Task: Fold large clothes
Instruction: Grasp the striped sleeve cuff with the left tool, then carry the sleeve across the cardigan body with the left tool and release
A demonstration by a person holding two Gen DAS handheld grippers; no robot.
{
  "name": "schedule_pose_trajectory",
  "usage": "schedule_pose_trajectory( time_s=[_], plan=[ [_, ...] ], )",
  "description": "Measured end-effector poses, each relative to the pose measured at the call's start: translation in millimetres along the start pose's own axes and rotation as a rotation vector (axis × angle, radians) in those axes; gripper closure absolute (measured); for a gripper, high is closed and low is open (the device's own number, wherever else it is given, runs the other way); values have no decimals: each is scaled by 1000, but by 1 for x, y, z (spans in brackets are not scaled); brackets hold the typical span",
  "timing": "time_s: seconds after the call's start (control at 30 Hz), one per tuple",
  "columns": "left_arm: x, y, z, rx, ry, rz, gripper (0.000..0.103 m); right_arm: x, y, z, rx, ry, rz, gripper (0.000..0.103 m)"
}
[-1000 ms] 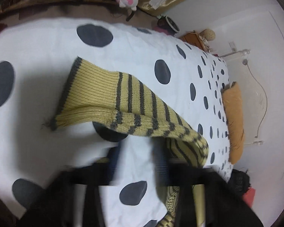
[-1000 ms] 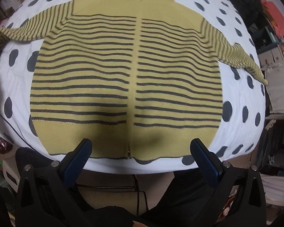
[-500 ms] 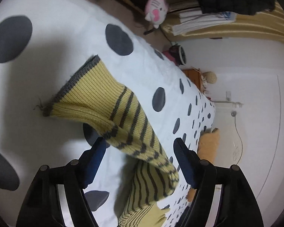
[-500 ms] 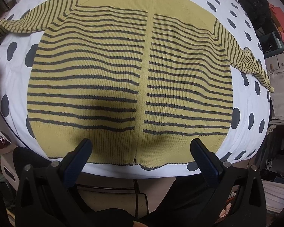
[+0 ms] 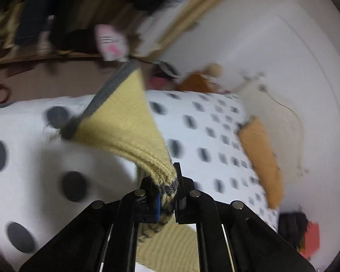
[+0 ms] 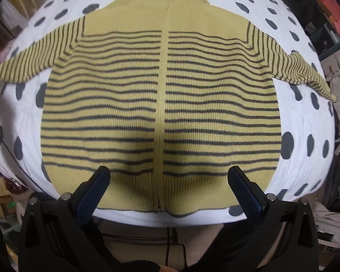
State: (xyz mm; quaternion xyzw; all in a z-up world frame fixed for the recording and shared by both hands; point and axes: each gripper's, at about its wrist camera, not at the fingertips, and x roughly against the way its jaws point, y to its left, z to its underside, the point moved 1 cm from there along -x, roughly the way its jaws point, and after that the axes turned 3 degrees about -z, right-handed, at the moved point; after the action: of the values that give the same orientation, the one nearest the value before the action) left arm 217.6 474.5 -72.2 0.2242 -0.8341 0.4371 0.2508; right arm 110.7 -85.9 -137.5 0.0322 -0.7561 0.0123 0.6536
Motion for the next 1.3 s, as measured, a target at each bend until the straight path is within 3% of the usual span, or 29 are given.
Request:
schedule_pose_trajectory(
  time_s=[0.1, 0.2, 0.3, 0.37, 0.43, 0.53, 0.67, 0.73, 0.77, 0.83, 0.93, 1.03, 1.1, 1.2, 1.3],
  plan=[
    [-7, -87, 36, -109, 73, 126, 96, -3, -24, -9, -42, -36, -92, 0],
    [-27, -158, 98, -222, 168, 194, 96, -5, -57, -23, -61, -153, -208, 2],
    [-62, -226, 186, -340, 293, 251, 96, -23, -94, -40, -120, -216, -359, 17],
    [-85, -264, 245, -412, 367, 276, 96, -41, -120, -50, -200, -213, -430, 35],
    [-105, -299, 314, -485, 459, 298, 96, -55, -144, -56, -267, -216, -464, 37],
    [-118, -331, 408, -584, 555, 311, 96, -63, -172, -55, -306, -265, -461, 37],
    [-130, -333, 523, -676, 682, 270, 95, -74, -202, -53, -352, -330, -496, 37],
    [-134, -320, 572, -704, 745, 207, 88, -89, -220, -56, -404, -315, -508, 37],
    [-141, -310, 587, -691, 802, 179, 76, -101, -227, -58, -430, -285, -524, 38],
    [-136, -295, 596, -638, 843, 187, 73, -114, -234, -60, -459, -260, -570, 42],
    [-122, -293, 567, -594, 846, 238, 45, -96, -230, -68, -443, -303, -573, 42],
    [-96, -280, 506, -545, 717, 258, 33, -68, -226, -89, -428, -409, -613, 42],
    [-84, -266, 468, -556, 622, 217, 22, -61, -219, -120, -421, -428, -650, 42],
    [-84, -241, 410, -623, 525, 100, 22, -71, -216, -172, -425, -396, -617, 42],
    [-100, -209, 379, -664, 481, -32, 23, -96, -203, -223, -450, -341, -570, 43]
  ],
)
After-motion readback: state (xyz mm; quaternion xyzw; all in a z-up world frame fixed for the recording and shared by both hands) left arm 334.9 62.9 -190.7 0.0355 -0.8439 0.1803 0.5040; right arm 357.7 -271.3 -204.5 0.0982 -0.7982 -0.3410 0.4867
